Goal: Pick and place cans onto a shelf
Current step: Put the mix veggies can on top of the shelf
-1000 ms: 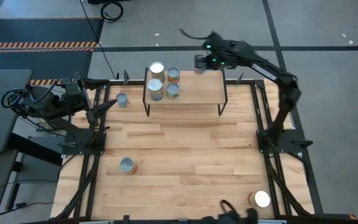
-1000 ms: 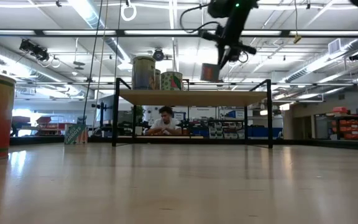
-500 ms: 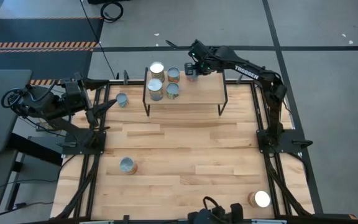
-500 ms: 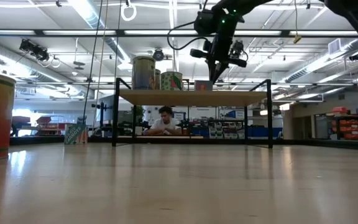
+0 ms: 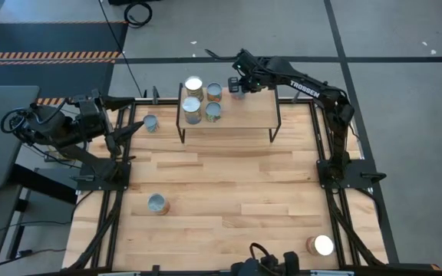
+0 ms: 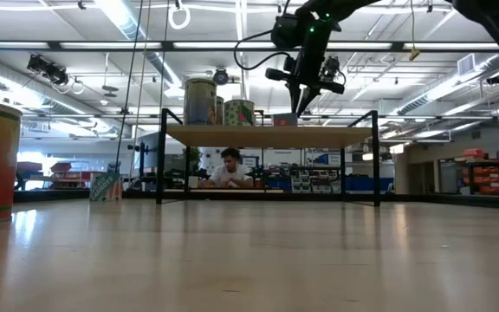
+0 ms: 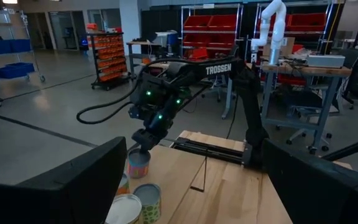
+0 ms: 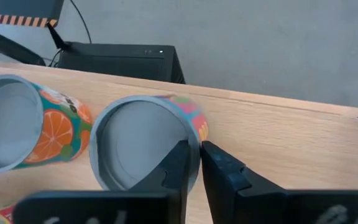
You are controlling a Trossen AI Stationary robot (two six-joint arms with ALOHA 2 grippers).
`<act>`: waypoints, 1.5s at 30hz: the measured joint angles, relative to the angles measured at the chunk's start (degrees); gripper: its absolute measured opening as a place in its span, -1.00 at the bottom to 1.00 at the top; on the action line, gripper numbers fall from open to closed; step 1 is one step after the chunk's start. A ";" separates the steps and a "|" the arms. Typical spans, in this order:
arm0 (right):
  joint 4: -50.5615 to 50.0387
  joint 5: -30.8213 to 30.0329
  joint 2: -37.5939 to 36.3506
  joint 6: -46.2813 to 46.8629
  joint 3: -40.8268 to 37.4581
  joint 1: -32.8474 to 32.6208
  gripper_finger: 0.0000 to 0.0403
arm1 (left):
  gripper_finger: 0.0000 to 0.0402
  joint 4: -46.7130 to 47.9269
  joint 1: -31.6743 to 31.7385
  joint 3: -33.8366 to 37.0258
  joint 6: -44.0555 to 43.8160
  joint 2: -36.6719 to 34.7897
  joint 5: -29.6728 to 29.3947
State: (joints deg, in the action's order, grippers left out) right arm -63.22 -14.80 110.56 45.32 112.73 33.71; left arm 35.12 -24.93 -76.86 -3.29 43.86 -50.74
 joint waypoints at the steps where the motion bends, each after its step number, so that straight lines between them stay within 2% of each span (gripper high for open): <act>1: 0.00 0.46 0.00 -0.05 0.00 -0.04 -0.74 | 0.89 0.01 0.00 0.00 0.10 -0.10 0.00; 8: -0.45 0.51 0.00 -0.11 0.00 -0.70 -0.68 | 0.89 -0.82 -0.02 -0.02 1.42 -0.83 -0.44; 20: -0.48 -3.61 -1.53 -3.04 0.02 -2.36 -0.56 | 0.89 -0.83 -0.02 -0.02 1.60 -0.87 -0.46; 27: 6.86 -4.79 -0.96 -9.78 -0.98 -4.07 -0.49 | 0.89 -0.80 0.00 -0.02 1.53 -0.73 -0.46; 35: 7.95 -2.11 -0.94 -9.43 -5.03 -3.04 -0.50 | 0.89 -0.68 0.00 -0.02 -2.51 0.08 -0.46; 45: 8.55 -3.66 -1.08 -10.46 -6.04 -2.88 -0.50 | 0.89 -0.49 0.00 -0.02 -7.46 3.49 -0.72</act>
State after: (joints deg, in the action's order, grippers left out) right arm -54.67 -18.46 109.48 34.86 106.69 30.84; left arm 34.63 -24.93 -76.88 -10.75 47.35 -51.46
